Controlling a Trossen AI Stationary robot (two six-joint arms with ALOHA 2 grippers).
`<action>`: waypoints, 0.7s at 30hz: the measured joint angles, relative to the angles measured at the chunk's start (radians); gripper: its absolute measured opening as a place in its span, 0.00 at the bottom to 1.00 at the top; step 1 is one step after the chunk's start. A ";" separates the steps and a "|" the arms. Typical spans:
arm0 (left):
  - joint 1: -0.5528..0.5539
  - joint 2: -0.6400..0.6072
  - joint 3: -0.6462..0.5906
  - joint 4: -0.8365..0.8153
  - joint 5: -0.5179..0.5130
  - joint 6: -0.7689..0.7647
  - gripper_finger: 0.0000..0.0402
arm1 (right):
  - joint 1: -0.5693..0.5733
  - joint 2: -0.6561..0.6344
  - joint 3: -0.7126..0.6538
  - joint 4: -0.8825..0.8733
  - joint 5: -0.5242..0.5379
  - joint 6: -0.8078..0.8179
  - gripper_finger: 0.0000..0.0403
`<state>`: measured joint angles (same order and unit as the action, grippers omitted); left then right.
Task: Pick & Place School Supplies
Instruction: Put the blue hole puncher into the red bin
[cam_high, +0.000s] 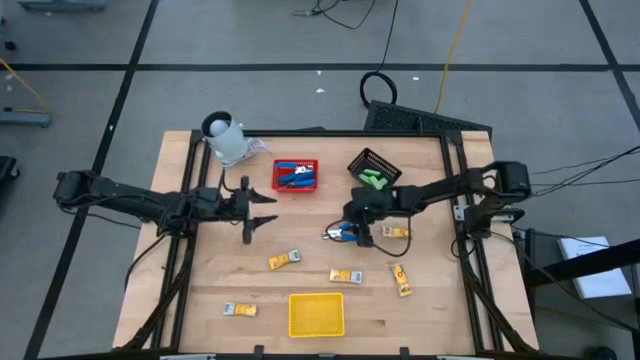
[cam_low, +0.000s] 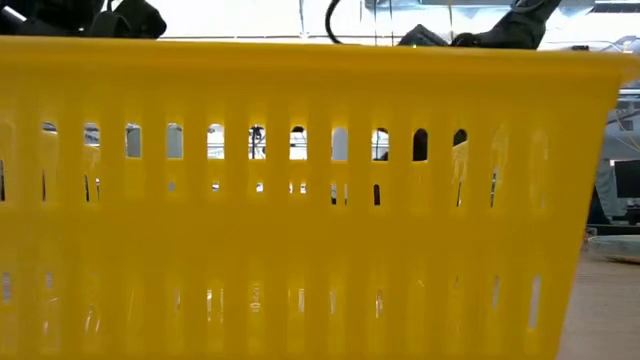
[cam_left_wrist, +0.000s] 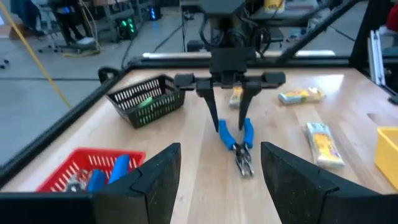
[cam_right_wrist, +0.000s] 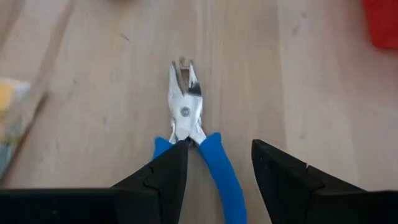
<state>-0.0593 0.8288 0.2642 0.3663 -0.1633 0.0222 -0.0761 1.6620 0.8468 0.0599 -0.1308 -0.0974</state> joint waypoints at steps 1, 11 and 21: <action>-0.003 0.001 -0.001 -0.007 -0.001 -0.003 0.56 | 0.000 0.007 0.001 -0.011 -0.001 0.000 0.42; -0.015 0.002 -0.001 -0.062 -0.033 -0.014 0.56 | 0.006 0.072 0.010 -0.073 0.003 -0.005 0.42; -0.019 0.002 -0.001 -0.106 -0.083 -0.032 0.56 | 0.038 0.087 0.009 -0.028 0.081 0.007 0.24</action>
<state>-0.0784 0.8303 0.2634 0.2599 -0.2460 -0.0097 -0.0383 1.7493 0.8555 0.0316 -0.0499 -0.0906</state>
